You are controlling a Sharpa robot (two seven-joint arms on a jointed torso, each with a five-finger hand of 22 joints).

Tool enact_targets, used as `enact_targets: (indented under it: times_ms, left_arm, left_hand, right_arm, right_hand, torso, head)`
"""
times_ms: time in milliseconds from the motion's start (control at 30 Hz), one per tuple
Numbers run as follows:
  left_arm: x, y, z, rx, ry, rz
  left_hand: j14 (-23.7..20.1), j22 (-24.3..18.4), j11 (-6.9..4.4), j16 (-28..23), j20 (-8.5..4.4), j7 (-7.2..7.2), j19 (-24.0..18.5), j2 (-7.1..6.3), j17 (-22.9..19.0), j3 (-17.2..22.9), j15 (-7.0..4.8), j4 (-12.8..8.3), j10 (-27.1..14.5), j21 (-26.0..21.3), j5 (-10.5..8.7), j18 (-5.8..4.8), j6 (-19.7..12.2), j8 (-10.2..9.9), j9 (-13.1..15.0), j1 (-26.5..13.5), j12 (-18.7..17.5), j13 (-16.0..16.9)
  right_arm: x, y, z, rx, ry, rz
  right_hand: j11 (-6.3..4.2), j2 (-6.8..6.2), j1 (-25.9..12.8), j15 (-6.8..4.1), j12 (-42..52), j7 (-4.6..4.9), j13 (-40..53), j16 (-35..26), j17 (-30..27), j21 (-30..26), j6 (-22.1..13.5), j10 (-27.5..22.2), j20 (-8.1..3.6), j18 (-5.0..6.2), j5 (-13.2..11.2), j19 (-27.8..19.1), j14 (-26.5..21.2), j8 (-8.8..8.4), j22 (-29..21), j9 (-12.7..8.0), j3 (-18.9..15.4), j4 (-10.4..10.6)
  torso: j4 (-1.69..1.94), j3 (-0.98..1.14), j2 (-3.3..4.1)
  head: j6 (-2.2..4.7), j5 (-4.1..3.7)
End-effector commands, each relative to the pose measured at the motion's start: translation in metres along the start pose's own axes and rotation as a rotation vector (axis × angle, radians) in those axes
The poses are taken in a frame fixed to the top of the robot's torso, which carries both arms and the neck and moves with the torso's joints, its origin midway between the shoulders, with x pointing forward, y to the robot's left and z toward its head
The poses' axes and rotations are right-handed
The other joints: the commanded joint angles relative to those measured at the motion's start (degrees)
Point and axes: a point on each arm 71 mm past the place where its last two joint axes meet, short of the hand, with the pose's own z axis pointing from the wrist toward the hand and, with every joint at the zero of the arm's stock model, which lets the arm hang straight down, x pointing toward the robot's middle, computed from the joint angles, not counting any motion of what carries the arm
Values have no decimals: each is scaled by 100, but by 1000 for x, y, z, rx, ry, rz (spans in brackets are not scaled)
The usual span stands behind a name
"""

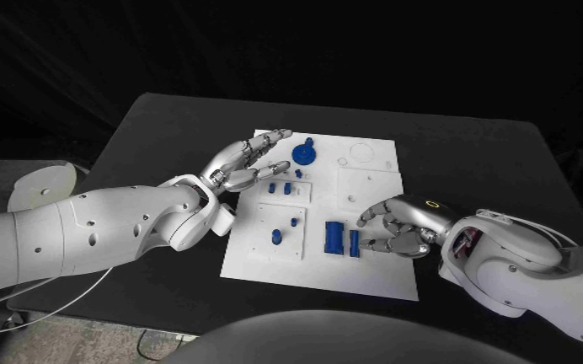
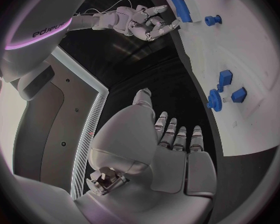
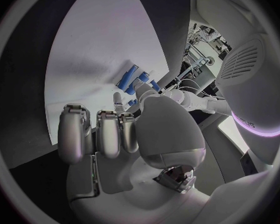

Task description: Assemble the parts on the task board

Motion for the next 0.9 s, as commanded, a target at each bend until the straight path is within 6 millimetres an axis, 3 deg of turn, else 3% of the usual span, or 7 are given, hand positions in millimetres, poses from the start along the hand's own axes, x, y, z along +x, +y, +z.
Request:
enact_targets:
  times_ms: [33, 300, 900]
  left_arm:
    - [2, 0, 0, 2, 23, -14]
    - [2, 1, 0, -9, 28, -20]
    - [3, 3, 0, -28, 39, -36]
  left_hand:
    - [14, 12, 44, -21, 50, 62, 4, 8, -6, 33, 57, -2, 5, -2, 38, 42, 2, -29, 0, 88, 25, 7]
    - [14, 15, 87, -21, 102, 90, 6, 14, -6, 48, 100, -5, 16, 0, 76, 45, 23, -30, 3, 129, 62, 10]
    - [49, 23, 161, -7, 208, 99, 12, 43, 8, 79, 200, -8, 31, 5, 141, 48, 13, -45, 1, 194, 108, 12]
  right_arm:
    - [0, 2, -1, -16, -5, -14]
    - [0, 3, -3, -25, -14, -10]
    - [8, 0, -1, 3, 24, -5]
  right_hand:
    - [-63, 18, 71, -40, 22, -26, 1507, 19, 493, 21, 49, 601, -2, -108, -13, 229, 420, -13, 1198, -21, -36, -7]
    - [-114, 24, 120, -86, 22, -85, 1507, 37, 519, 56, 197, 601, -40, -113, 0, 236, 425, 3, 1207, -59, -55, -8]
    - [-117, 34, 96, -97, 22, -74, 1507, 16, 477, 25, 242, 601, -61, -107, -28, 220, 416, -35, 1196, -111, -97, 42]
  torso:
    - [0, 0, 0]
    - [0, 0, 1]
    - [2, -1, 1]
  head:
    - [0, 7]
    - [0, 7]
    - [0, 18]
